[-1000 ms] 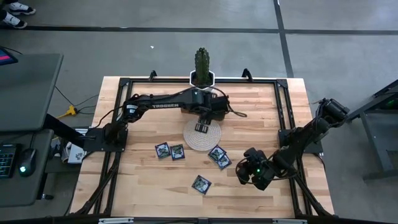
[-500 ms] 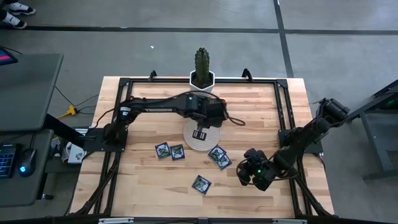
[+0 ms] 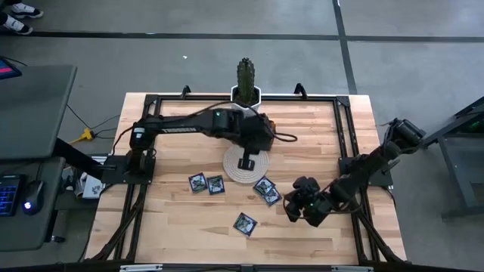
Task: Pick & Place Tea
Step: Put the purple tea bag into the left section of the wooden organizer
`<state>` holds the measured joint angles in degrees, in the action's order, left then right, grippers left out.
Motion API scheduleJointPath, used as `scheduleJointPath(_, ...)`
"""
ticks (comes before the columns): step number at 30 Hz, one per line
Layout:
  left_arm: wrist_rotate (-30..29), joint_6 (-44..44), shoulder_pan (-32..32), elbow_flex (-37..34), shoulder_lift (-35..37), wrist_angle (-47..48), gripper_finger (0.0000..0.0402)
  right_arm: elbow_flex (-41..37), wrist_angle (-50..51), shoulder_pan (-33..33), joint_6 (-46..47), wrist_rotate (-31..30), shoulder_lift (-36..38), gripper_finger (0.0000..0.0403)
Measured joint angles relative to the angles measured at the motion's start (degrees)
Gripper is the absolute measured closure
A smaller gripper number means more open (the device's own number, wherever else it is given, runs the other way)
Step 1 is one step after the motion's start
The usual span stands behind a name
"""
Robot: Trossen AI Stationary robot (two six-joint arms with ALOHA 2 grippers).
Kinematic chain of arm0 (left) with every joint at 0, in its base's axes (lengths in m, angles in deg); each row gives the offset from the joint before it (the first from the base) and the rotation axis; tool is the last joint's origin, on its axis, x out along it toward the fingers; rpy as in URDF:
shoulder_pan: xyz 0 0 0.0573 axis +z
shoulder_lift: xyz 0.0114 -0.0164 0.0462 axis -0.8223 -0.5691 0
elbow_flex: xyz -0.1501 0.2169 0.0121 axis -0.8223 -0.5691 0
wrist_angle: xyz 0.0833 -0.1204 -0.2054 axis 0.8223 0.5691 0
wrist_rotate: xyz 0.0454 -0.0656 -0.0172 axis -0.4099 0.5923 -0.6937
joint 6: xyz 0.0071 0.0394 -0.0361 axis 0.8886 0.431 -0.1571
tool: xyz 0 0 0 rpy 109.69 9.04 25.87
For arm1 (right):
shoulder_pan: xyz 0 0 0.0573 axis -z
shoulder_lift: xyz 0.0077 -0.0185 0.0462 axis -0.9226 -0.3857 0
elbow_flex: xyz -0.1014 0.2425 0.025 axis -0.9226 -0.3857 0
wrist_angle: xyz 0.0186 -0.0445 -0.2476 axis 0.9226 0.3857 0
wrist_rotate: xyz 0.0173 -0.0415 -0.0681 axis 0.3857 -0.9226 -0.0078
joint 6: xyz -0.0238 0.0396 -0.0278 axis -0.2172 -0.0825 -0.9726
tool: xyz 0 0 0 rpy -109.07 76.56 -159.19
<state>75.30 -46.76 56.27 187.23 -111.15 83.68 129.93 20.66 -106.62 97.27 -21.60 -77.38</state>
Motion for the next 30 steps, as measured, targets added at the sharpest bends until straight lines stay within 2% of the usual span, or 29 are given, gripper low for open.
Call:
scheduleJointPath(2,3.2,-1.5,-0.6,-3.9,0.2,-4.6,0.0401,0.0,-1.8,1.5,-3.1,0.8,0.0,0.0403)
scheduleJointPath(5,4.9,-4.4,-1.4,-11.7,2.0,-10.3,0.0401,0.0,-2.8,3.3,-5.7,2.0,0.0,0.0403)
scheduleJointPath(8,5.9,-7.5,-1.8,-22.2,6.3,-17.6,0.0401,0.0,-3.1,4.2,-7.1,2.3,0.0,0.0403)
scheduleJointPath(14,10.0,-20.8,-2.2,-45.5,13.5,-46.7,0.0401,0.0,-5.4,8.6,-12.6,8.6,0.0,0.0403)
scheduleJointPath(18,10.9,-31.8,-2.9,-56.9,14.8,-62.1,0.0401,0.0,-7.6,13.0,-17.8,14.3,0.0,0.0403)
scheduleJointPath(23,9.1,-41.1,-5.5,-64.3,15.0,-75.4,0.0401,0.0,-6.3,17.2,-22.4,17.6,-0.8,0.0403)
scheduleJointPath(30,0.1,-51.6,-9.9,-70.1,14.9,-79.0,0.0401,0.0,-6.7,21.1,-29.0,22.0,-3.7,0.0403)
